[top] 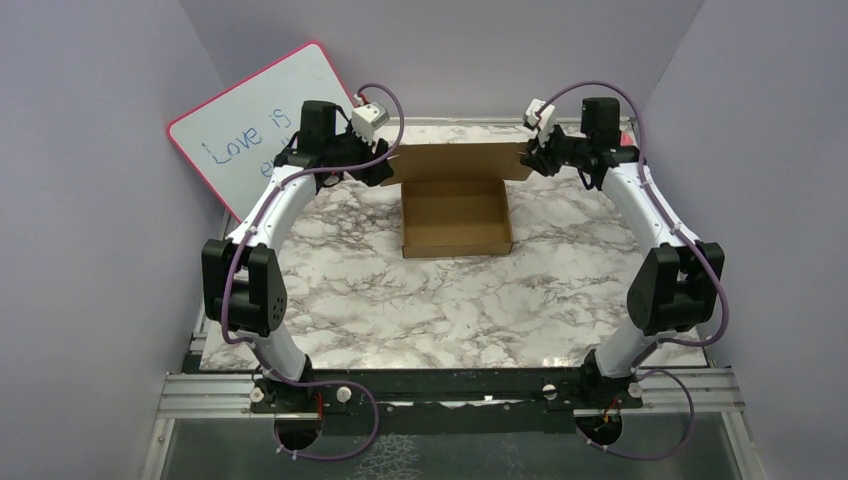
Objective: Fold the paper box
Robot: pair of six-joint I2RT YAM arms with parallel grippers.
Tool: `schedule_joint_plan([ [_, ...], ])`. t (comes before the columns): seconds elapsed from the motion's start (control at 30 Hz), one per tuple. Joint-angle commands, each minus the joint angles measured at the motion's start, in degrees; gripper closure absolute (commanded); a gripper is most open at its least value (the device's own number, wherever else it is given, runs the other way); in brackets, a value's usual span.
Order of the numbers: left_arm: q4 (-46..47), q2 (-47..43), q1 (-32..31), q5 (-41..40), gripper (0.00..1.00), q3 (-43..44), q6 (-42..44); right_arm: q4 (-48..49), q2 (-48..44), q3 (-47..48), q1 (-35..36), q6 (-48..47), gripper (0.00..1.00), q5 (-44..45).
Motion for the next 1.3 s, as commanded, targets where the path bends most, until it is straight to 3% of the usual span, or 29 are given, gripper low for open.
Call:
schedule_joint_plan([
  [0.0, -1.6, 0.7, 0.3, 3.0, 0.43, 3.0, 1.7, 0.2, 1.5, 2.8, -0.3, 0.1, 0.74, -3.1],
  [0.13, -1.9, 0.8, 0.2, 3.9, 0.5, 3.4, 1.0, -0.4, 1.5, 3.5, -0.4, 0.6, 0.88, -3.9],
  [0.3, -2.0, 1.2, -0.1, 5.3, 0.62, 4.2, -0.4, -2.5, 1.7, 4.8, -0.3, 2.3, 0.95, -6.0],
  [0.63, -1.8, 1.3, -2.2, 2.3, 0.72, 4.8, -5.2, -3.0, 2.0, 4.7, -0.3, 10.1, 0.96, -7.3],
  [0.93, -1.4, 0.4, -3.9, -4.6, 0.9, 3.2, -10.4, 5.6, -2.0, -2.7, 1.7, 18.7, 0.99, 2.5],
  [1.13, -1.3, -1.2, -5.4, -7.5, 0.9, 1.9, -10.3, 8.3, -4.4, -5.8, 2.6, 18.9, 0.99, 5.4],
  [1.2, -1.4, -2.0, -5.5, -8.9, 0.77, 1.5, -9.6, 9.1, -5.0, -6.9, 2.5, 17.5, 0.99, 4.5],
  [1.27, -1.6, -3.0, -5.3, -12.5, 0.72, 0.8, -7.8, 9.8, -5.7, -8.1, 2.5, 16.1, 0.99, 4.0],
])
